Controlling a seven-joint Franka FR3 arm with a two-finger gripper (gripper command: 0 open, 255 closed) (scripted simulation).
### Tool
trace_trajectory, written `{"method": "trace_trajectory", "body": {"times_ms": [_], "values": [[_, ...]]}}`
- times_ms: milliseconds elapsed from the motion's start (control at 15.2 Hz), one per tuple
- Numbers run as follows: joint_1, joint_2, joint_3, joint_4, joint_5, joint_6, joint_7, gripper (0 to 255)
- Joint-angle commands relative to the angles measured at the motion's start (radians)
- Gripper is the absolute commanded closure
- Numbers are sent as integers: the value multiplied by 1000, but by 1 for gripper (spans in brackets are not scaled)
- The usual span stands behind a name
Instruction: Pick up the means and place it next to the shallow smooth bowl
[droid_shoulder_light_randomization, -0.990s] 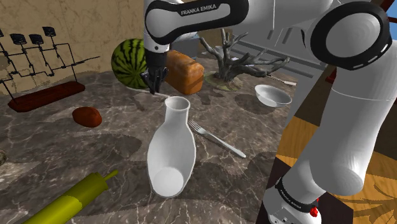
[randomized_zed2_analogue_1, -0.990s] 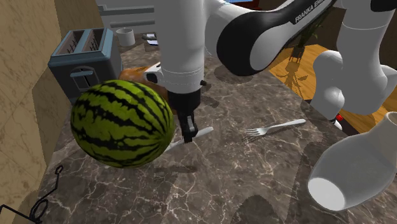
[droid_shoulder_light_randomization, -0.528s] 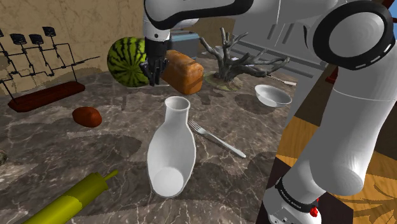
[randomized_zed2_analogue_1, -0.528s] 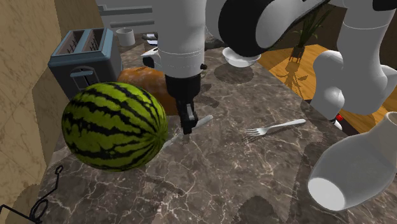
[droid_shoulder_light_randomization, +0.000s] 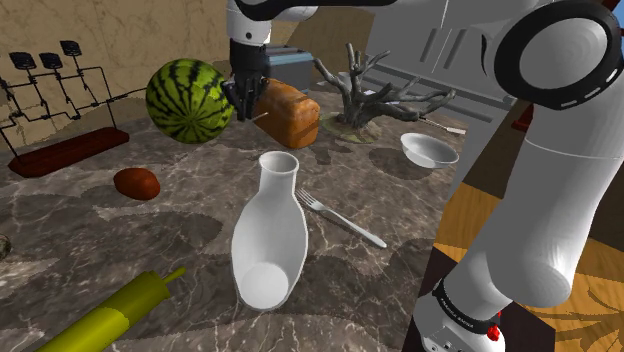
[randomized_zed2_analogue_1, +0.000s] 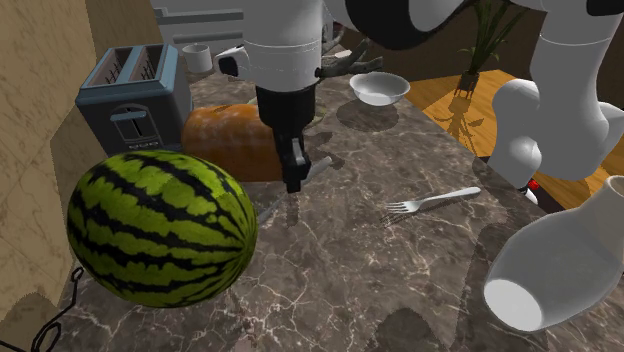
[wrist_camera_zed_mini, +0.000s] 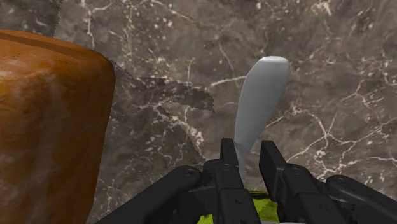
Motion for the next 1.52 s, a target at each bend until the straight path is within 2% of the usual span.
{"method": "trace_trajectory", "body": {"times_ms": [0, 330, 726, 1452], "values": [[-22, -40, -10, -44, 9, 4, -32, 255], [-89, -137, -51, -171, 30, 33, -142, 255], [-163, -220, -112, -275, 44, 52, -278, 255], [-291, -283, -239, -349, 45, 57, -534, 255]]}}
